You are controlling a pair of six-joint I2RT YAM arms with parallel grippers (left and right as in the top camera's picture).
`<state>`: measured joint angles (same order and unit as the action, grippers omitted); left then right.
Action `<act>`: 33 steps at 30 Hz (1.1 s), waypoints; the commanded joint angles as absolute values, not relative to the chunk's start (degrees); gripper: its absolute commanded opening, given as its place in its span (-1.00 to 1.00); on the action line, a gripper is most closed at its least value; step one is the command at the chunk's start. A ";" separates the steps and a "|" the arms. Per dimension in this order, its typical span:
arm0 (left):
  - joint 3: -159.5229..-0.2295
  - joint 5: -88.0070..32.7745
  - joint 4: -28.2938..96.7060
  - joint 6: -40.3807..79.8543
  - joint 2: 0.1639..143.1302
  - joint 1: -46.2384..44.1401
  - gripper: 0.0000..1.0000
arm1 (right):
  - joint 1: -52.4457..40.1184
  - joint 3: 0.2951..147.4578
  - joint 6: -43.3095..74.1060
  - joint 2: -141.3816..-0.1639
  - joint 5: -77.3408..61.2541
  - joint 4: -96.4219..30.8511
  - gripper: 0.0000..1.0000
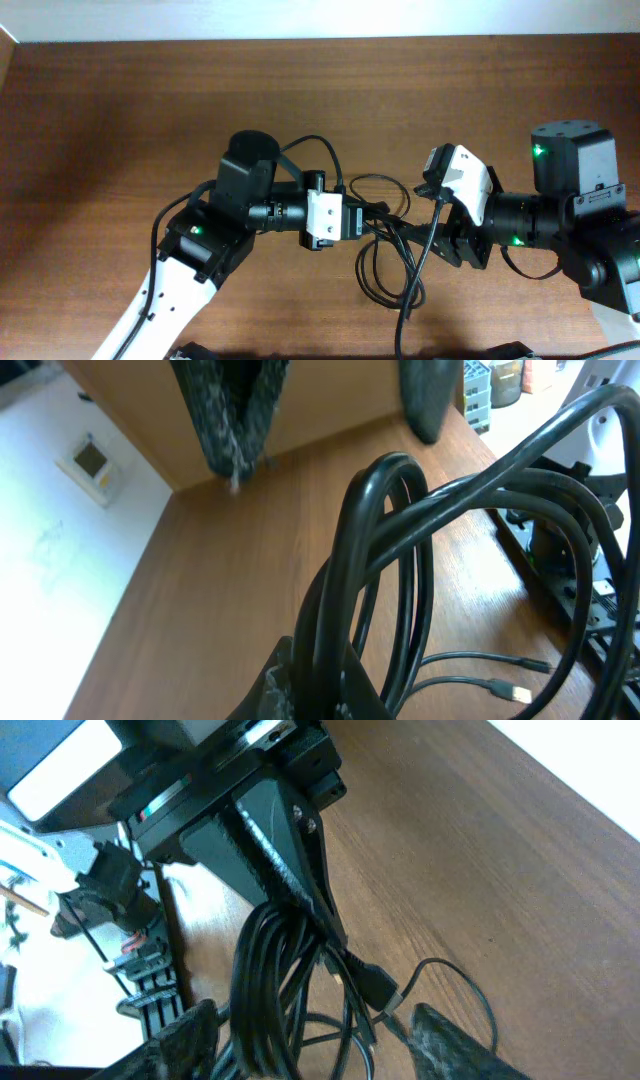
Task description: Untangle cables
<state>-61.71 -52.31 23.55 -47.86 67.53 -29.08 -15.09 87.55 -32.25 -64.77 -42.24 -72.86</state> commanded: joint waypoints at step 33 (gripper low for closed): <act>-61.98 -45.65 21.54 -22.13 69.36 -27.53 0.98 | -14.92 88.09 -37.08 -62.06 -45.84 -72.23 -0.92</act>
<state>-61.63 -45.36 21.28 -24.51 69.76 -28.60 -14.98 87.55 -36.88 -64.05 -44.93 -72.58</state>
